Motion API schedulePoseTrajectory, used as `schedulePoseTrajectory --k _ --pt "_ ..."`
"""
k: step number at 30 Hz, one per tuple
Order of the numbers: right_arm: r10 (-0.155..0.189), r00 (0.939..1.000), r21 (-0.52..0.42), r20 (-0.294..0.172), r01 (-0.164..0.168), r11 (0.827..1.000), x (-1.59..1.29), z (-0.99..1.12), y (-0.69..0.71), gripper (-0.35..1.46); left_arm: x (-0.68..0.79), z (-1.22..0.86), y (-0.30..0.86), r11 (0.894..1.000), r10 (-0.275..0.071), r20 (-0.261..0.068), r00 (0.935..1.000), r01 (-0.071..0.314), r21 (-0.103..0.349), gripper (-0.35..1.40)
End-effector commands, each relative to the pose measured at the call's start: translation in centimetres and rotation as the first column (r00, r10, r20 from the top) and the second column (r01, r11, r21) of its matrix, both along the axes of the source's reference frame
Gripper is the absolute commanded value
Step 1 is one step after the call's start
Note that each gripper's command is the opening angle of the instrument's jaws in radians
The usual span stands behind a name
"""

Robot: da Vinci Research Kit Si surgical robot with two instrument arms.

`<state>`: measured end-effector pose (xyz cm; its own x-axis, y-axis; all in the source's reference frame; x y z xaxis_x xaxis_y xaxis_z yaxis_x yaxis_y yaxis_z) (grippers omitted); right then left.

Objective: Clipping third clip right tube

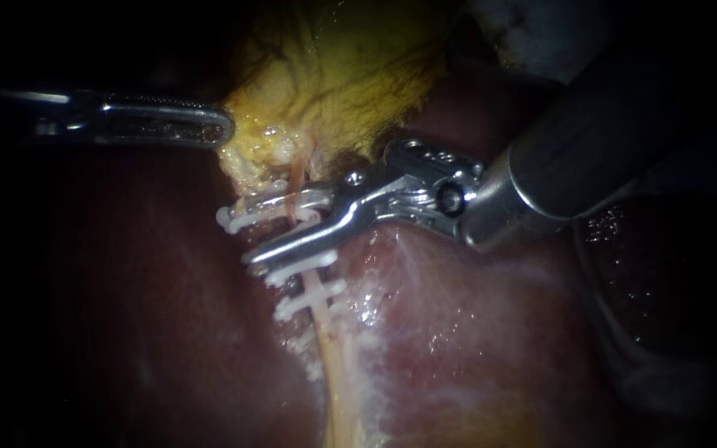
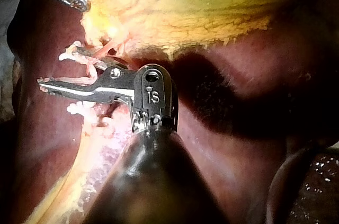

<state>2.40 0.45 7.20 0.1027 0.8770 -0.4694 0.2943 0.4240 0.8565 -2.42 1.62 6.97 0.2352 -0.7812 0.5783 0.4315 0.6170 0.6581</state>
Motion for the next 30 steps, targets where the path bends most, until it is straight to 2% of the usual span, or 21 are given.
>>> schedulePoseTrajectory --k 1,4,9,13,16,19,22,25,30 --pt "0.010 0.9999 0.002 0.007 -0.010 1.000 -0.02 0.02 0.04 0.52 0.00 0.01 0.00 1.000 0.000 -0.001 1.0000 0.000 -0.001 -0.35" --pt "0.031 0.9993 0.006 0.020 -0.031 1.000 -0.06 0.06 0.11 0.51 0.00 0.02 -0.01 1.000 0.000 -0.001 1.0000 0.000 -0.001 -0.35" --pt "0.020 0.9991 0.043 0.038 -0.022 0.999 -0.07 0.05 0.11 0.44 0.00 0.02 -0.01 1.000 0.000 -0.001 1.0000 0.000 -0.001 -0.35" --pt "-0.003 0.9979 0.107 0.064 -0.004 0.994 -0.09 0.03 0.09 0.23 -0.01 0.02 -0.01 1.000 0.000 -0.001 1.0000 0.000 -0.001 -0.35" --pt "-0.011 0.9972 0.128 0.074 0.001 0.992 -0.11 0.04 0.09 0.04 -0.01 0.02 -0.01 1.000 0.000 -0.001 1.0000 0.000 -0.001 -0.35" --pt "-0.012 0.9969 0.133 0.077 0.002 0.991 -0.12 0.05 0.10 -0.08 -0.01 0.02 -0.01 1.000 0.000 -0.001 1.0000 0.000 -0.001 -0.35" --pt "-0.020 0.9961 0.154 0.086 0.006 0.988 -0.13 0.06 0.11 -0.35 -0.01 0.02 -0.01 1.000 0.000 -0.001 1.0000 0.000 -0.001 -0.35" --pt "-0.033 0.9947 0.185 0.098 0.014 0.983 -0.12 0.07 0.11 -0.35 -0.01 0.02 -0.01 1.000 0.000 -0.001 1.0000 0.000 -0.001 -0.35" --pt "-0.048 0.9947 0.182 0.091 0.031 0.983 -0.12 0.06 0.10 -0.35 -0.01 0.01 -0.01 1.000 0.000 -0.001 1.0000 0.000 -0.001 -0.35"
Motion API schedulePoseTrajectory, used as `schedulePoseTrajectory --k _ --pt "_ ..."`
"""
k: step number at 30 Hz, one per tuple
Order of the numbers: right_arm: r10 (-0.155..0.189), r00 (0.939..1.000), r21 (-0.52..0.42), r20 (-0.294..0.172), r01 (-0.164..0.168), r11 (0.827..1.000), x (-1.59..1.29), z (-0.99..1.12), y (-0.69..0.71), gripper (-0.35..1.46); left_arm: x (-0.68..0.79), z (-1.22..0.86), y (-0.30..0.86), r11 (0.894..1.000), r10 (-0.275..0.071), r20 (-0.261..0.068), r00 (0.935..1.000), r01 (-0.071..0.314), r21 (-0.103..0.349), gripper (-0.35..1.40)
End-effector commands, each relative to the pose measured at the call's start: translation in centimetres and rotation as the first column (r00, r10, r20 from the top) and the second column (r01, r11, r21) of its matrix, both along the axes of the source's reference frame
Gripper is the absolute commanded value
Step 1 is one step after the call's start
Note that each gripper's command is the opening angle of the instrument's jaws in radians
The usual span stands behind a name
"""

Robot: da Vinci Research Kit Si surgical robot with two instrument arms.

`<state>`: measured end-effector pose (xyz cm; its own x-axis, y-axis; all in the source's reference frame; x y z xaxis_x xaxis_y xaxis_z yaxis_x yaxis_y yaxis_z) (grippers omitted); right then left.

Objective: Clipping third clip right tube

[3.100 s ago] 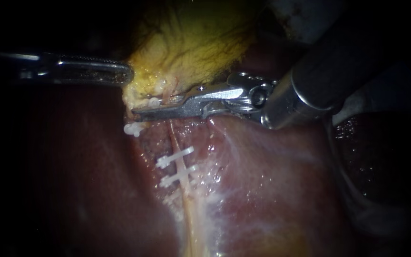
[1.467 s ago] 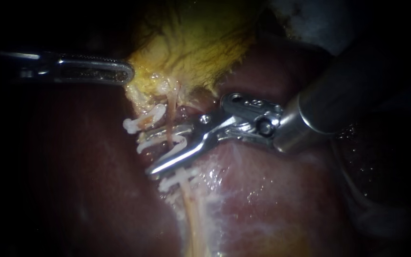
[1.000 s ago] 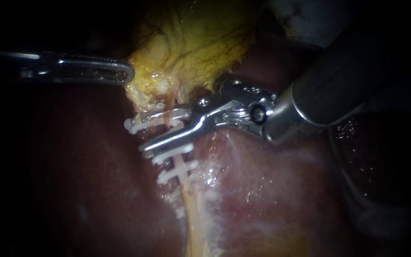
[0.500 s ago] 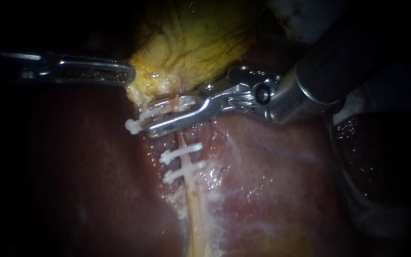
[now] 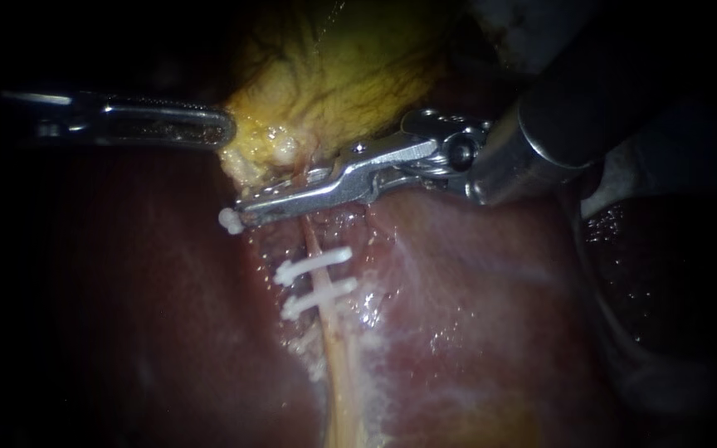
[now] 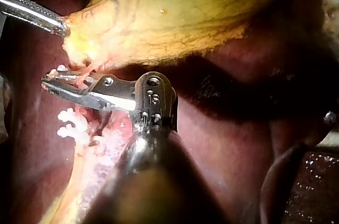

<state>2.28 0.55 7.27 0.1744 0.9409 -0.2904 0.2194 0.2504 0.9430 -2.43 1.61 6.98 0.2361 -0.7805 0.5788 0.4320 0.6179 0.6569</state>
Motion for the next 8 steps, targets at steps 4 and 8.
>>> schedulePoseTrajectory --k 4,8 --pt "-0.002 1.0000 0.000 -0.002 0.002 1.000 0.00 -0.01 -0.01 -0.35 0.00 0.00 0.00 1.000 0.000 0.000 1.0000 0.000 0.000 -0.35" --pt "-0.002 1.0000 0.000 -0.002 0.002 1.000 0.00 -0.01 -0.01 -0.35 0.00 0.00 0.00 1.000 0.000 0.000 1.0000 0.000 0.000 -0.35"
